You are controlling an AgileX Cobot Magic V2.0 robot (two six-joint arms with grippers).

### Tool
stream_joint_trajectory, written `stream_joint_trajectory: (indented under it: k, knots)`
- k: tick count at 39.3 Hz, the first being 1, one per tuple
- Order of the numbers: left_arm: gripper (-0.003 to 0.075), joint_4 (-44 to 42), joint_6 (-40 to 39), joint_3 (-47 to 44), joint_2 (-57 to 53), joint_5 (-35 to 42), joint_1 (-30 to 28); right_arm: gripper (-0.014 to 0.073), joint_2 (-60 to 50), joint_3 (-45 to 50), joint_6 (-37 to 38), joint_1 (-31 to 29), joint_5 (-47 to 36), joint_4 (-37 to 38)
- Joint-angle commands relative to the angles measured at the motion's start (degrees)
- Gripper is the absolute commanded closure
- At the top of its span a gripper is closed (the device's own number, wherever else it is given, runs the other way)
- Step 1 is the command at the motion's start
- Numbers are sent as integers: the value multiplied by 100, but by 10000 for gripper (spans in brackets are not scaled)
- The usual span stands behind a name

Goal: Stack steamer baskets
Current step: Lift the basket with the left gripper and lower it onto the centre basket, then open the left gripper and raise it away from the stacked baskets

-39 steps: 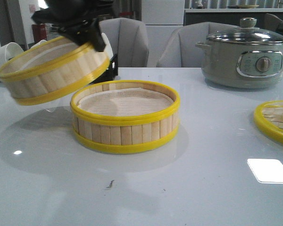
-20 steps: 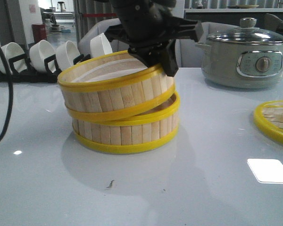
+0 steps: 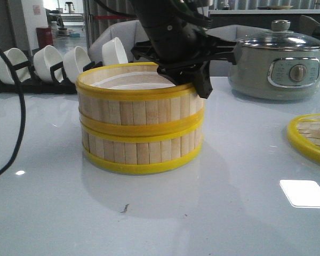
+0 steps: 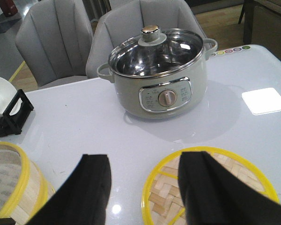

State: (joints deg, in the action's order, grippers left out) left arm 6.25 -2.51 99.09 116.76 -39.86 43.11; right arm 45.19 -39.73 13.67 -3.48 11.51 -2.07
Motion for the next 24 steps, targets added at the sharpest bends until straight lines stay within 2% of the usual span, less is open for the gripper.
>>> stream_joint_trajectory:
  k: [1, 19, 21, 24]
  knots:
    - [625, 126, 36, 217, -321, 514, 70, 148, -21, -223, -5, 6, -455, 42]
    - [617, 126, 36, 217, -321, 509, 70, 148, -21, -223, -5, 6, -455, 42]
    - [597, 126, 36, 217, -321, 509, 70, 148, -21, -223, -5, 6, -455, 42]
    - [516, 126, 36, 230, -321, 509, 70, 148, -21, -223, -5, 6, -455, 42]
